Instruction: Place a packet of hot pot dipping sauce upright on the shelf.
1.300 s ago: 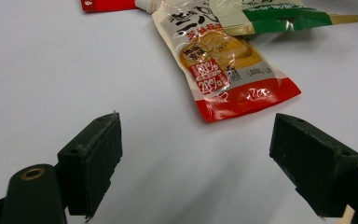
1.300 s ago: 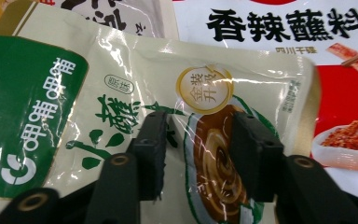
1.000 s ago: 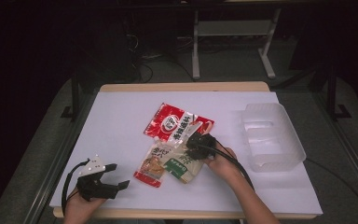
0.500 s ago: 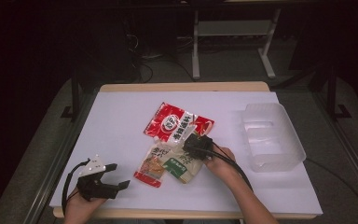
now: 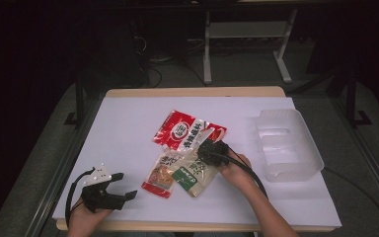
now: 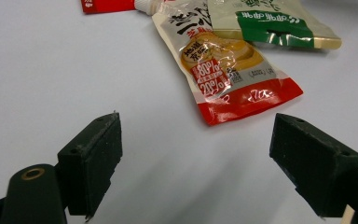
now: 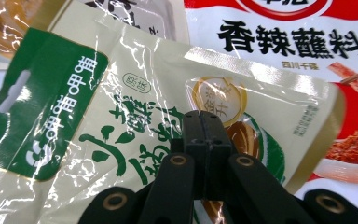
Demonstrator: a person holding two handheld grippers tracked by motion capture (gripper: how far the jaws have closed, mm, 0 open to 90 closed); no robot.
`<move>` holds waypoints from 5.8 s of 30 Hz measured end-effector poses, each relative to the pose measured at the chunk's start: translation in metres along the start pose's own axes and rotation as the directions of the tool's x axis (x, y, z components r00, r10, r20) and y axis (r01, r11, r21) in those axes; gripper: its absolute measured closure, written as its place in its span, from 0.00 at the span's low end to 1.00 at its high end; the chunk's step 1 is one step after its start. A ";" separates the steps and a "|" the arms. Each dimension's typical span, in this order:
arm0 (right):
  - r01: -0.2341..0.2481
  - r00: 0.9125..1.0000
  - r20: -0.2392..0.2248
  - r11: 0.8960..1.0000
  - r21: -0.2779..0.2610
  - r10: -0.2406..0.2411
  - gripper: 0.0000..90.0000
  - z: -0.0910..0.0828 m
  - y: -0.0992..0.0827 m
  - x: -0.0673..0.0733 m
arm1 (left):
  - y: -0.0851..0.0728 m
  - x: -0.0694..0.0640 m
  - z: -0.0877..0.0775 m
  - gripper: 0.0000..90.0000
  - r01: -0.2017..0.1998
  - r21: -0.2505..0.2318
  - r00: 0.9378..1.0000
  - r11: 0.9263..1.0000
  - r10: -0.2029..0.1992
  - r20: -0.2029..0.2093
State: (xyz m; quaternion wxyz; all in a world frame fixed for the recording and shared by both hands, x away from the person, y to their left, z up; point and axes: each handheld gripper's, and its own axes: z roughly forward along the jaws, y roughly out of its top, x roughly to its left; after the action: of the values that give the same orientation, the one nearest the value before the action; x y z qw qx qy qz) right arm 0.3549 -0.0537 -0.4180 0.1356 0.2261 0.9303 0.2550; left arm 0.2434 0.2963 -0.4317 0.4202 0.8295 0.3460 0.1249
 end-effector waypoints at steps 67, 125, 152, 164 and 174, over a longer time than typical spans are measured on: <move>-0.255 0.954 -0.151 0.966 0.041 0.259 0.69 0.007 -0.026 -0.042 | 0.004 -0.006 0.004 0.18 -0.021 0.000 1.000 1.000 0.021 0.013; -0.181 0.973 -0.177 0.964 -0.195 0.147 0.99 -0.083 -0.005 -0.035 | 0.052 -0.028 0.050 0.25 -0.035 -0.036 0.987 0.999 0.040 0.156; -0.202 0.977 -0.122 0.929 -0.309 0.172 0.99 -0.120 -0.007 -0.047 | 0.079 -0.048 0.083 0.32 -0.001 -0.104 0.965 0.995 0.029 0.262; -0.216 0.975 -0.129 0.907 -0.362 0.180 0.99 -0.128 -0.002 -0.047 | 0.093 -0.054 0.105 0.58 0.093 -0.159 0.931 0.983 -0.029 0.365; -0.250 0.967 -0.143 0.886 -0.391 0.210 0.99 -0.128 -0.012 -0.050 | 0.100 -0.056 0.107 0.98 0.109 -0.176 0.915 0.978 -0.030 0.403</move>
State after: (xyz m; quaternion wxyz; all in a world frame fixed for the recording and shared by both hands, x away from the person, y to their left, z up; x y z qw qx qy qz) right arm 0.3471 -0.1399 -0.3111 0.1033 0.2891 0.8290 0.4674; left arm 0.3029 0.1524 -0.4142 0.5650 0.7795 0.2689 -0.0281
